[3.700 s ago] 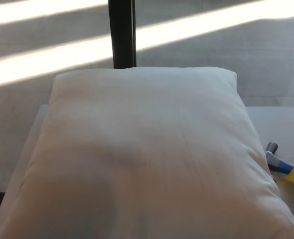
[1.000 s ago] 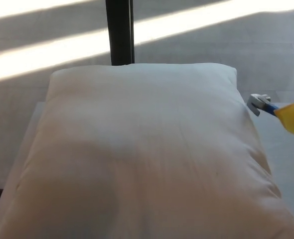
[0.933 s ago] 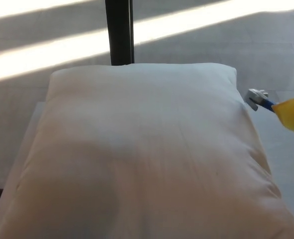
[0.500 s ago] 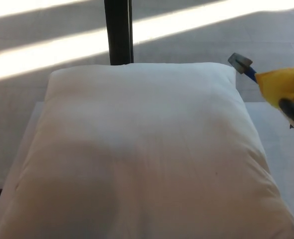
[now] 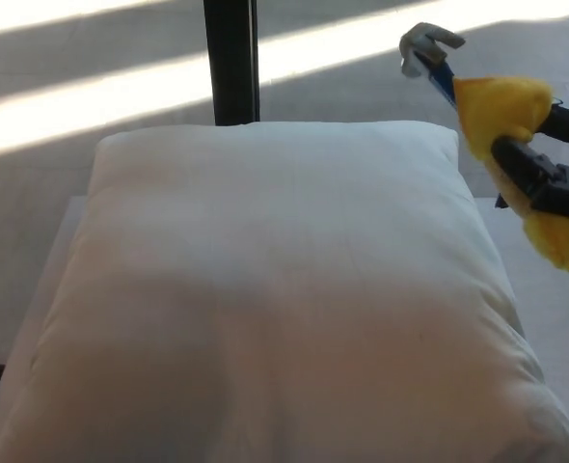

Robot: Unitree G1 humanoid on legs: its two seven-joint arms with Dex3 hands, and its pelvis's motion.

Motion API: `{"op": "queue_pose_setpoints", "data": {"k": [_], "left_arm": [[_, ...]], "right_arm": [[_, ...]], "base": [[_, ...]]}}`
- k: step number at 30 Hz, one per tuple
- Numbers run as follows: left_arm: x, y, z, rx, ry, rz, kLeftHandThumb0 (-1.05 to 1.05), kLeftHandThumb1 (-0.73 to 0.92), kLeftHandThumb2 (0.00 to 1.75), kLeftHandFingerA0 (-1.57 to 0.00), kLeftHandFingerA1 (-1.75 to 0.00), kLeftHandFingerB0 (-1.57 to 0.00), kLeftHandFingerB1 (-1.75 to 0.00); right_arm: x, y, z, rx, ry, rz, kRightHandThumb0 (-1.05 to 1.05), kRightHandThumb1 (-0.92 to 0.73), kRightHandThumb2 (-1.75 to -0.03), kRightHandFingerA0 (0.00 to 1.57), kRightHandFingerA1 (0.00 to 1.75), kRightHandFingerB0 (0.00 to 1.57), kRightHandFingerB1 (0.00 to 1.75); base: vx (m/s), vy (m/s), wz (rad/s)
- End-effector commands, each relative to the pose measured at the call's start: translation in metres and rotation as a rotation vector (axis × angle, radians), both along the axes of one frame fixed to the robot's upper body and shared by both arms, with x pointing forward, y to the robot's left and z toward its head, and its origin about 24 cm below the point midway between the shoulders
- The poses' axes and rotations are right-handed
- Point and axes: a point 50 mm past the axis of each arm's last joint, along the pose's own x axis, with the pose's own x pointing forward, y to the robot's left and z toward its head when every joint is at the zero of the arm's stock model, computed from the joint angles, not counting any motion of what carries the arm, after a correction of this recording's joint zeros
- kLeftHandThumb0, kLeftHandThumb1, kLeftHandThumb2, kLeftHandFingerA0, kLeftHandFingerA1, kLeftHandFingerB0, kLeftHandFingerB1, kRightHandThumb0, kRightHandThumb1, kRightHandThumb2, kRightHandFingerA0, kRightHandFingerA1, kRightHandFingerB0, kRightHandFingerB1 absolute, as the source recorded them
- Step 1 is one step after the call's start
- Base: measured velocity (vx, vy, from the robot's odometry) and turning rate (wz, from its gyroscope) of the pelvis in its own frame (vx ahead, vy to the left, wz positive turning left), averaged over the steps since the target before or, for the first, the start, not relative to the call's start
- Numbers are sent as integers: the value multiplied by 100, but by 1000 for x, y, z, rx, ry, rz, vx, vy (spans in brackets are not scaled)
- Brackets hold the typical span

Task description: A hammer is kept on the right hand side and a pillow is kept on the left hand side on the desk infront of the robot and the robot uses its right hand to pick up the hammer and makes a downward swinging motion to hit the pillow

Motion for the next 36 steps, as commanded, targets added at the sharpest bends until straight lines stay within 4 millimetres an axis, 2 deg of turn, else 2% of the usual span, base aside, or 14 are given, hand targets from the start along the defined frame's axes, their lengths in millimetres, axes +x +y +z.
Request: {"op": "queue_pose_setpoints", "data": {"k": [1, 2, 4, 6, 15, 21, 22, 26, 27, 29, 30, 33, 35, 36], "left_arm": [[-5, 2, 3, 32, -12, -56, -63, 63, 59, -68, -57, -66, -55], [-5, 2, 3, 35, -8, -58, -64, 63, 59, -68, -57, -68, -55], [-4, 3, 4, 58, 5, -90, -64, 65, 60, -68, -56, -65, -54], [-4, 3, 4, 32, -18, -47, -63, 64, 59, -67, -59, -64, -55], [-2, 3, 4, 43, -19, -57, -59, 65, 59, -70, -58, -64, -54], [0, 4, 5, 40, -21, -58, -61, 64, 59, -67, -57, -62, -53], [-1, 4, 5, 44, -17, -61, -62, 63, 59, -68, -55, -63, -53], [1, 3, 5, 21, -38, -45, -62, 62, 59, -65, -56, -62, -54], [4, 3, 5, 39, -24, -76, -64, 64, 59, -66, -55, -62, -52], [6, 3, 6, 40, -34, -69, -62, 64, 59, -70, -56, -64, -53], [6, 3, 7, 44, -36, -86, -63, 64, 59, -71, -57, -66, -54], [6, 4, 7, 52, -23, -90, -61, 66, 60, -72, -56, -64, -52], [5, 4, 6, 44, -22, -81, -63, 64, 59, -70, -55, -66, -53], [6, 4, 7, 44, -22, -81, -63, 64, 59, -70, -55, -66, -53]], "right_arm": [[-26, 59, 98, 421, -95, 475, -35, -57, -109, 100, 175, 83, 157], [-26, 60, 99, 442, -98, 504, -35, -58, -108, 99, 175, 78, 161], [-28, 61, 103, 452, -99, 526, -35, -60, -105, 100, 175, 83, 155], [-32, 62, 106, 440, -135, 563, -35, -66, -100, 95, 175, 72, 162], [-45, 60, 123, 489, -180, 593, -33, -60, -101, 94, 175, 74, 157], [-45, 61, 107, 473, -118, 582, -30, -61, -113, 96, 175, 74, 163], [-44, 63, 100, 468, -105, 581, -30, -59, -114, 98, 175, 70, 170], [-42, 66, 80, 441, 18, 554, -30, -54, -115, 94, 175, 75, 167], [-41, 69, 66, 432, 96, 562, -26, -53, -127, 95, 175, 71, 174], [-39, 72, 47, 348, 168, 508, -29, -55, -118, 100, 175, 73, 169], [-38, 73, 24, 302, 247, 467, -30, -59, -112, 101, 175, 79, 153], [-39, 72, -3, 199, 338, 463, -34, -66, -105, 102, 175, 75, 167], [-43, 67, -45, 108, 504, 427, -31, -59, -117, 105, 175, 77, 165], [-44, 66, -48, 96, 512, 422, -31, -59, -117, 105, 175, 77, 165]], "base": [[0, 0, 0], [0, 0, 0], [0, 0, 0], [0, 0, 0], [0, 0, 0], [0, 0, 0], [0, 0, 0], [0, 0, 0], [0, 0, 0], [0, 0, 0], [0, 0, 0], [0, 0, 0], [0, 0, 0], [0, 0, 0]]}}
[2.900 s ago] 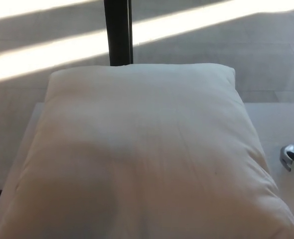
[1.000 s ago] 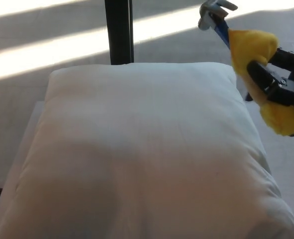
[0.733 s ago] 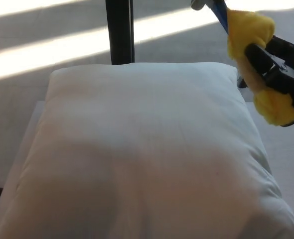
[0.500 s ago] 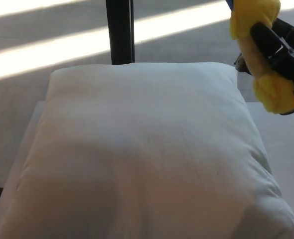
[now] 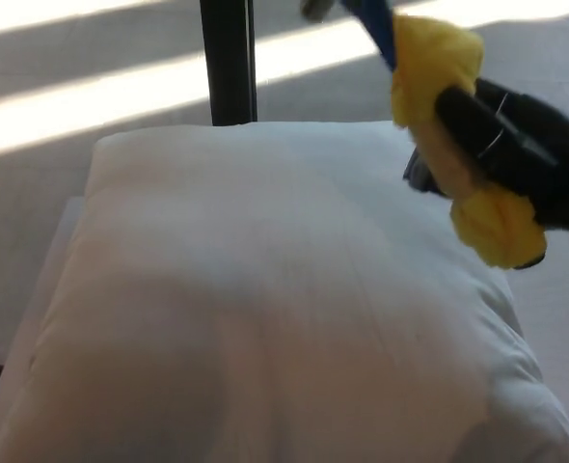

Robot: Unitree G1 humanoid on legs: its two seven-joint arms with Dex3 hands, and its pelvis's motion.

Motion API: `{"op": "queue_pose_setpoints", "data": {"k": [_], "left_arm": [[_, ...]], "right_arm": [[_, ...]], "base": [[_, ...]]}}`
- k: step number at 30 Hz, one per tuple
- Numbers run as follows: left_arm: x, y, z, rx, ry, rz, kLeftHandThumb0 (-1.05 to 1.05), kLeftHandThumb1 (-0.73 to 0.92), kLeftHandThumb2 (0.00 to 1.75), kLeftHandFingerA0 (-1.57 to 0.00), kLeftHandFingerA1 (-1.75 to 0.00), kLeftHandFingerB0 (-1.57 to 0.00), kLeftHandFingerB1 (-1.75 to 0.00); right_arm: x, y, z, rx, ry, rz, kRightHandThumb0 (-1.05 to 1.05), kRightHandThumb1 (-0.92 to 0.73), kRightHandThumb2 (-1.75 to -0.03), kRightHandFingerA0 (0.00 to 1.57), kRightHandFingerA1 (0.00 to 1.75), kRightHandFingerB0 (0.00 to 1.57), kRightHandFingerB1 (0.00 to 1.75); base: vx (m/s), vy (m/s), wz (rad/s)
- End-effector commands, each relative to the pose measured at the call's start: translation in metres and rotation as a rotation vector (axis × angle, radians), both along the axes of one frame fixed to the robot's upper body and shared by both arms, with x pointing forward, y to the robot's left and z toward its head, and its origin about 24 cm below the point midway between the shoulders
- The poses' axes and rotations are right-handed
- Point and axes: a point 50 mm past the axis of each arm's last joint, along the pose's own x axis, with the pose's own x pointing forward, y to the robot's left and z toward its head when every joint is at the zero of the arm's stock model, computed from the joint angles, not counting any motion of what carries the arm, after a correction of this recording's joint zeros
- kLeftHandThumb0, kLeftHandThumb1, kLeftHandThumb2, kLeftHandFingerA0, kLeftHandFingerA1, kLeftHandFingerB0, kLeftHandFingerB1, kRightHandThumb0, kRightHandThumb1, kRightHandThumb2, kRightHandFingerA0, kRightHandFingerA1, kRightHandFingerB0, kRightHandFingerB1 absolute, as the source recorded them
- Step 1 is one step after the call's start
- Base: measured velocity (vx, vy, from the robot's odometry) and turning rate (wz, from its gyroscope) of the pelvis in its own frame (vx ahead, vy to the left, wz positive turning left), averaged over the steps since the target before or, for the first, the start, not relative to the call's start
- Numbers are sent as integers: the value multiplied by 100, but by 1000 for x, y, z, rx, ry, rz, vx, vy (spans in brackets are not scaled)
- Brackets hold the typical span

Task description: A hammer is kept on the right hand side and a pillow is kept on the left hand side on the desk infront of the robot and the robot uses its right hand to pick up the hammer and makes a downward swinging motion to hit the pillow

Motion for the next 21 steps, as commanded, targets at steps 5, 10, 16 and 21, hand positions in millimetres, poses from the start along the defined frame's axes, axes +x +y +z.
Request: {"op": "queue_pose_setpoints", "data": {"k": [5, 10, 16, 21], "left_arm": [[5, 7, 9, 44, -35, -53, -62, 63, 59, -68, -58, -65, -54], [7, 8, 10, 47, -41, -51, -60, 65, 59, -68, -58, -65, -53], [6, 8, 10, 51, -44, -47, -59, 65, 59, -70, -60, -67, -56], [7, 8, 11, 40, -51, -46, -59, 65, 59, -69, -61, -67, -55]], "right_arm": [[-24, -8, -89, -299, 316, 120, -37, -70, -103, 104, 175, 68, 166], [-21, -29, -109, -448, 337, 43, -31, -74, -112, 103, 175, 65, 175], [-22, -41, -127, -534, 335, 34, -32, -65, -122, 104, 175, 67, 175], [-24, -47, -145, -575, 398, 16, -33, -59, -126, 105, 175, 71, 175]], "base": [[0, 0, 0], [0, 0, 0], [0, 0, 0], [0, 0, 0]]}}
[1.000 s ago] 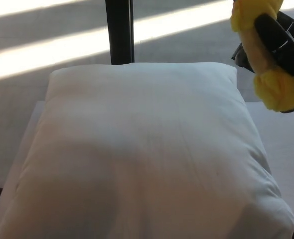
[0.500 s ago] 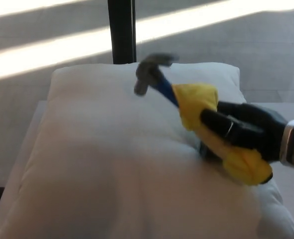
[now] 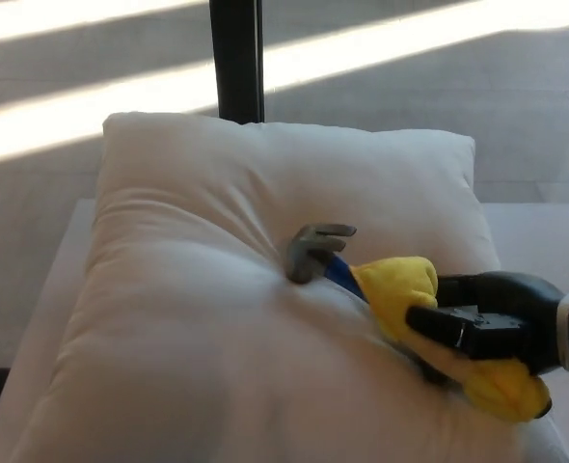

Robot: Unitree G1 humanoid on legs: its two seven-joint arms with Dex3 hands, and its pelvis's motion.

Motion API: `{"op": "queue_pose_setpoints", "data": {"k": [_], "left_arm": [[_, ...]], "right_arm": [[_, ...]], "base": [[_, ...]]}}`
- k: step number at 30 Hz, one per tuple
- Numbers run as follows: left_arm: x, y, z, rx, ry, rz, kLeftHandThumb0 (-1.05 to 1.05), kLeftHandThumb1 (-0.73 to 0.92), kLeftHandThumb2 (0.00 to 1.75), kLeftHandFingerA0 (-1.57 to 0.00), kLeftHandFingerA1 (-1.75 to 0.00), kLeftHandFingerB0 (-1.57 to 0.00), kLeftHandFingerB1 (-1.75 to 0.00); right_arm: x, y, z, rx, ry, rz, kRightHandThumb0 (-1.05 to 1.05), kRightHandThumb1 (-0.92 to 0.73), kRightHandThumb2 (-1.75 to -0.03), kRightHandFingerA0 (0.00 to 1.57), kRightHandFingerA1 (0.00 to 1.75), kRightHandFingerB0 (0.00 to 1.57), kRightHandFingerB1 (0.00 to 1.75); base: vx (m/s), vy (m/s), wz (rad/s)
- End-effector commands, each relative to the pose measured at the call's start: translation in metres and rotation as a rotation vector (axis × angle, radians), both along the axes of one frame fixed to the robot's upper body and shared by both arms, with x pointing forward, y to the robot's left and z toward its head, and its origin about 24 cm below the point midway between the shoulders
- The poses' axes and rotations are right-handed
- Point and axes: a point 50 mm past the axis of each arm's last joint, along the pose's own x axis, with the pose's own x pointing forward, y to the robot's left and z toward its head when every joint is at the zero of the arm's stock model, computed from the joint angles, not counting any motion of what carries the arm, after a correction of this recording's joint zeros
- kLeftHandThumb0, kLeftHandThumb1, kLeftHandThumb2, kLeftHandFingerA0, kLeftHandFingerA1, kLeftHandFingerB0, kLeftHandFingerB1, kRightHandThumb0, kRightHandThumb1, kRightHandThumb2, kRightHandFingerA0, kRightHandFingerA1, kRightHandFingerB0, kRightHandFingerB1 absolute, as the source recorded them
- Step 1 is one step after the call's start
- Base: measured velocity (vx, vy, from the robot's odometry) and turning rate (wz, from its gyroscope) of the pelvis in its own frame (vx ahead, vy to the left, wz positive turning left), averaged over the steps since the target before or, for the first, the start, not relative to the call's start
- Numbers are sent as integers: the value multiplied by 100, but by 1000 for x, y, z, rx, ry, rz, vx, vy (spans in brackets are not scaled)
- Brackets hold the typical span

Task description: A hammer is kept on the right hand side and a pillow is kept on the left hand side on the desk infront of the robot and the robot uses its right hand to pick up the hammer and makes a downward swinging motion to hit the pillow

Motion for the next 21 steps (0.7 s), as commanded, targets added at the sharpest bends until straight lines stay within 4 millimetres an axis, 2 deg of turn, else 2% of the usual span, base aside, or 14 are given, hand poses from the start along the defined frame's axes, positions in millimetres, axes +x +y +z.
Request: {"op": "queue_pose_setpoints", "data": {"k": [1, 2, 5, 6, 9, 12, 15, 16, 17, 18, 19, 20, 21], "left_arm": [[0, 6, 6, 20, -15, -11, -59, 65, 59, -69, -61, -67, -55], [-1, 6, 5, 22, -9, -7, -60, 64, 60, -69, -58, -66, -54], [1, 7, 6, 36, -10, -12, -60, 64, 59, -70, -60, -69, -58], [1, 7, 7, 37, -8, -22, -60, 67, 60, -66, -59, -64, -55], [1, 7, 7, 36, -6, -34, -60, 67, 60, -66, -59, -64, -55], [0, 7, 6, 33, 3, -2, -60, 63, 59, -72, -58, -67, -54], [-1, 7, 6, 36, 2, -6, -60, 64, 59, -72, -58, -67, -55], [0, 7, 6, 38, 1, -16, -61, 66, 60, -68, -60, -63, -54], [0, 7, 7, 39, 0, -31, -61, 66, 60, -68, -60, -63, -54], [0, 7, 7, 37, 0, -20, -60, 64, 59, -70, -59, -68, -56], [0, 7, 7, 36, 0, -15, -60, 64, 59, -70, -59, -68, -56], [0, 7, 7, 37, 4, -17, -59, 65, 60, -70, -57, -69, -56], [0, 7, 7, 39, 4, -18, -60, 64, 60, -70, -57, -70, -57]], "right_arm": [[-11, -27, -38, -173, 105, -89, -33, -59, -126, 105, 175, 71, 175], [-11, -25, -39, -174, 98, -87, -34, -55, -129, 105, 175, 72, 175], [-9, -20, -38, -158, 98, -93, -34, -55, -130, 106, 175, 72, 175], [-8, -18, -36, -154, 94, -87, -33, -55, -131, 106, 175, 71, 175], [-7, -15, -34, -152, 88, -74, -33, -55, -131, 106, 175, 71, 175], [-4, -7, -24, -138, 91, -80, -36, -71, -110, 105, 175, 68, 175], [-2, -3, -18, -125, 95, -90, -36, -70, -111, 106, 175, 68, 175], [-1, -1, -13, -111, 91, -91, -41, -81, -95, 105, 175, 68, 173], [1, 2, -6, -91, 84, -92, -41, -81, -95, 105, 175, 68, 173], [4, 5, 6, -46, 58, -87, -39, -71, -101, 105, 175, 76, 158], [5, 6, 12, -26, 47, -86, -39, -71, -101, 105, 175, 76, 158], [7, 7, 23, 9, 15, -83, -37, -66, -108, 103, 175, 73, 162], [8, 7, 27, 19, -2, -88, -36, -64, -113, 103, 175, 73, 160]], "base": [[0, 0, 0], [0, 0, 0], [0, 0, 0], [0, 0, 0], [0, 0, 0], [0, 0, 0], [0, 0, 0], [0, 0, 0], [0, 0, 0], [0, 0, 0], [0, 0, 0], [0, 0, 0], [0, 0, 0]]}}
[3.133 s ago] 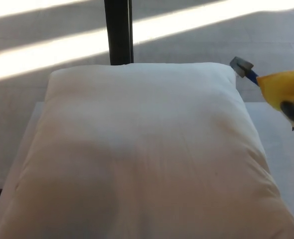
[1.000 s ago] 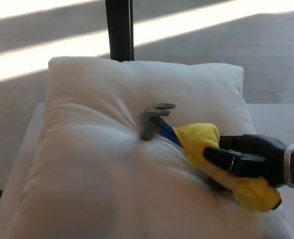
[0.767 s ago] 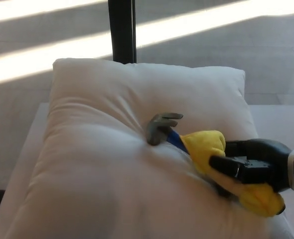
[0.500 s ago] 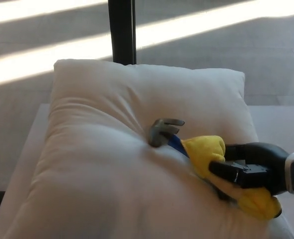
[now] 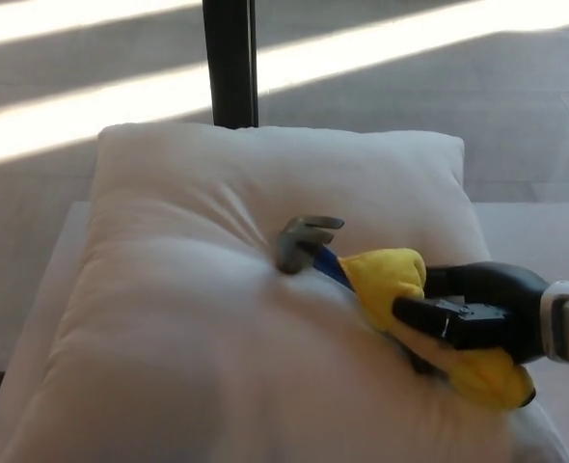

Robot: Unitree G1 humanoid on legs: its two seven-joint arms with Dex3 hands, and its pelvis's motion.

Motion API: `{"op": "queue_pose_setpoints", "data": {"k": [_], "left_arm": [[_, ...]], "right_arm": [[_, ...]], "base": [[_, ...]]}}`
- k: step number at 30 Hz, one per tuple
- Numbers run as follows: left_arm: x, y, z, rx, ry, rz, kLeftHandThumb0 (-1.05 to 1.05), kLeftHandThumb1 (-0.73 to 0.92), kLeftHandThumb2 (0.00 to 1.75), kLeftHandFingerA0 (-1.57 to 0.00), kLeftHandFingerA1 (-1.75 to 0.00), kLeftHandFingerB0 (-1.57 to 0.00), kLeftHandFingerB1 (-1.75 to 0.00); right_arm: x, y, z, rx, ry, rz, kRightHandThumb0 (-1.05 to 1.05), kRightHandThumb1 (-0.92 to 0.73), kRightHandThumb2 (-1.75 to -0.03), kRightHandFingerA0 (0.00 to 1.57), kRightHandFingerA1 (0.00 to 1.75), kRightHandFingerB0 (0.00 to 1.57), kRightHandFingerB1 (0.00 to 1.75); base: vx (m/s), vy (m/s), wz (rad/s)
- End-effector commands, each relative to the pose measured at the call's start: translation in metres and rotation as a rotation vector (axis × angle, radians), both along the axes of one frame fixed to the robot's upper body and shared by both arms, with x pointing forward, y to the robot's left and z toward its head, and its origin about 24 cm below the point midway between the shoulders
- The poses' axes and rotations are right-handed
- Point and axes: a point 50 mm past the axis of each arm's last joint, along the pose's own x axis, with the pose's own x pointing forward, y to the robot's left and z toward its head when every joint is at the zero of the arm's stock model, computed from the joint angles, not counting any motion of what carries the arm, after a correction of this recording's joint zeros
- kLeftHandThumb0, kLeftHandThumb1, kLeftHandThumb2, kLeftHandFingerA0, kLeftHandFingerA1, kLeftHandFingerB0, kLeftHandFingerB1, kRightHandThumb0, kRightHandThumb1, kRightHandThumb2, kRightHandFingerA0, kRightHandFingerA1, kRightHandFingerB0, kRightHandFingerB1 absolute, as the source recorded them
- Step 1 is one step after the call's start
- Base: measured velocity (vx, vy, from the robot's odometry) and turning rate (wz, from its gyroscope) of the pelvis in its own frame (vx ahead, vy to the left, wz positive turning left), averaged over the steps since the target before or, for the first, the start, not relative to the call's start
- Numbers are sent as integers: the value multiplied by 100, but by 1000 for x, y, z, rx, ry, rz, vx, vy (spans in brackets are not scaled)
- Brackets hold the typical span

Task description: A hammer is kept on the right hand side and a pillow is kept on the left hand side on the desk infront of the robot and the robot uses its right hand to pick up the hammer and makes a downward swinging motion to hit the pillow

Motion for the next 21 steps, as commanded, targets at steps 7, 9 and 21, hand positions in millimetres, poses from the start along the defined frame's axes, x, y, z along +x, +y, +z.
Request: {"op": "queue_pose_setpoints", "data": {"k": [7, 9, 21], "left_arm": [[-3, 7, 6, 30, -6, 3, -59, 65, 60, -71, -59, -68, -55], [-3, 7, 6, 39, 2, -4, -60, 66, 60, -67, -58, -67, -55], [-8, 8, 6, 39, 5, -4, -61, 65, 59, -72, -59, -68, -55]], "right_arm": [[16, -16, 89, 275, -104, -128, -38, -71, -90, 103, 175, 72, 155], [17, -23, 100, 318, -126, -132, -40, -75, -81, 106, 175, 69, 158], [1, -106, 152, 457, -297, -438, -31, -75, -106, 105, 175, 71, 170]], "base": [[0, 0, 0], [0, 0, 0], [0, 0, 0]]}}
